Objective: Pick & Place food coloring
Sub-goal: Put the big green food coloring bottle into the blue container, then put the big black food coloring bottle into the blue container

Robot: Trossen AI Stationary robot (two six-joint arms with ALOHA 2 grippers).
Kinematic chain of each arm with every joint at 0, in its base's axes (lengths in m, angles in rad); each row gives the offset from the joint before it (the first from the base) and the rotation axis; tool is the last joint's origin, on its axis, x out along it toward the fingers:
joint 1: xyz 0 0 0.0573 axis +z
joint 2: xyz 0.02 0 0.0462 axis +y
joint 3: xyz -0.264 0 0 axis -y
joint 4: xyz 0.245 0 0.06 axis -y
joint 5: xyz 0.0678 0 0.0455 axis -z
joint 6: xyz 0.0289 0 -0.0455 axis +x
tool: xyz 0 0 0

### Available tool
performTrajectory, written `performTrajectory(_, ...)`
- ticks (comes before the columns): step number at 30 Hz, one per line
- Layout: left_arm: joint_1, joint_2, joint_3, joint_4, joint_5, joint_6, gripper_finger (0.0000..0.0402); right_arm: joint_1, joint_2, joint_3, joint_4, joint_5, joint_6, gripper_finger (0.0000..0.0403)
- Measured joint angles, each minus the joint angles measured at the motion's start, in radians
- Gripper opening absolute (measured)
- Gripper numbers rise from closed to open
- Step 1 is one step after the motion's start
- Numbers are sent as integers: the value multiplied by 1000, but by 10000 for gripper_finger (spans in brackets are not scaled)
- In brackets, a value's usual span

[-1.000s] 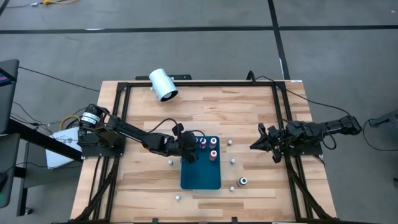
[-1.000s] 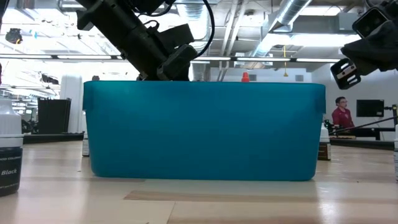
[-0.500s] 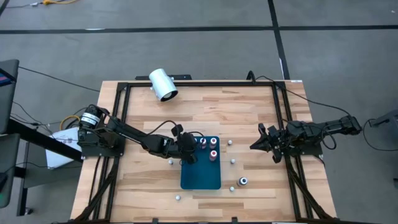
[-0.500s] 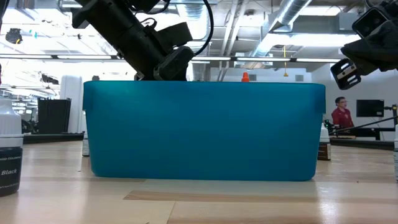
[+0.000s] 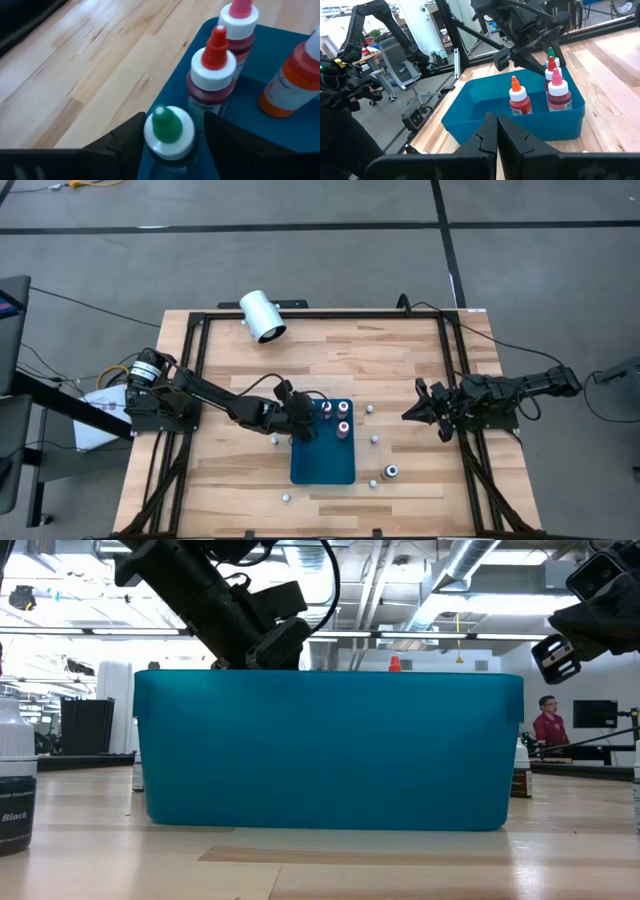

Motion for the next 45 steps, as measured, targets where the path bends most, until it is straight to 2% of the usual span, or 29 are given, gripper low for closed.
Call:
performTrajectory(5,-6,0,0,3,-3,21,227,0,0,0,0,-1,1,0)
performTrajectory(10,-7,-14,12,-35,-3,25,241,0,0,0,1,-1,1,0)
performTrajectory(25,-7,-206,14,-111,25,25,243,0,0,0,1,-1,1,0)
performTrajectory(31,-8,-302,14,-116,80,25,242,0,0,0,3,0,0,0)
performTrajectory(45,-81,-501,14,-260,95,-2,242,0,0,-1,6,1,0,0)
